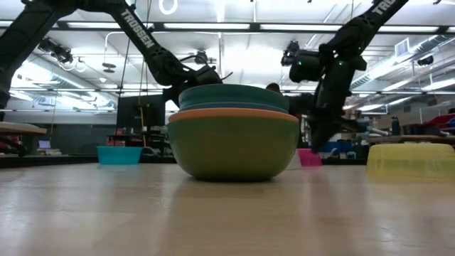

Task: Nest bowls inside each other
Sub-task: Stack the white bowl on top of the green bowl

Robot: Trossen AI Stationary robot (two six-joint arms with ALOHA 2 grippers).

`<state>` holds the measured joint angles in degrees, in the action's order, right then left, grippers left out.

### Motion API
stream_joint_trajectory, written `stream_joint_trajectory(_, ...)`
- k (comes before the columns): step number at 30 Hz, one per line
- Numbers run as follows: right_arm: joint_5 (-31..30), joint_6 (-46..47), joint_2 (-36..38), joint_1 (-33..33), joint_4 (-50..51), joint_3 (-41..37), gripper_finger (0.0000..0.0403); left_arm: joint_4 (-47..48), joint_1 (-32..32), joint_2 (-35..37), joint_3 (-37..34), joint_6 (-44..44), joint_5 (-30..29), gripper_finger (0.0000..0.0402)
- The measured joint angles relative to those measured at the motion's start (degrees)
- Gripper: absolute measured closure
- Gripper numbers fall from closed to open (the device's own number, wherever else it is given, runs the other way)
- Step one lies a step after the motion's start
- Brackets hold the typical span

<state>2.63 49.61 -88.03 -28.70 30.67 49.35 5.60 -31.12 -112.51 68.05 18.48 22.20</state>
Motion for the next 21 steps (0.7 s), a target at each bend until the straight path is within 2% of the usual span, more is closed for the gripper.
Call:
stream_joint_trajectory(6, 0.24, 0.67, 0.00, -5.08, 0.42, 0.17, 0.0403, 0.07, -0.02, -0.35, 2.23, 0.43, -4.70, 0.0318)
stream_joint_trajectory(12, 2.56, 0.74, -0.92, -6.69, -1.23, 0.20, 0.0403, 2.89, 0.01, -2.70, 5.59, 1.91, -4.80, 0.0318)
stream_joint_trajectory(16, 5.29, 0.46, -5.88, -6.94, -2.64, 1.70, 0.0403, 6.83, 0.39, -6.53, 9.27, 1.82, -2.34, 0.0318)
stream_joint_trajectory(17, 5.77, 0.00, -7.72, -6.68, -2.61, 2.59, 0.0403, 8.04, 0.59, -6.62, 9.54, 1.18, -3.18, 0.0318)
stream_joint_trajectory(21, 6.12, -2.23, -14.02, -5.92, -0.43, 7.82, 0.0403, 7.32, 0.58, -6.37, 9.91, 1.21, -0.59, 0.0318)
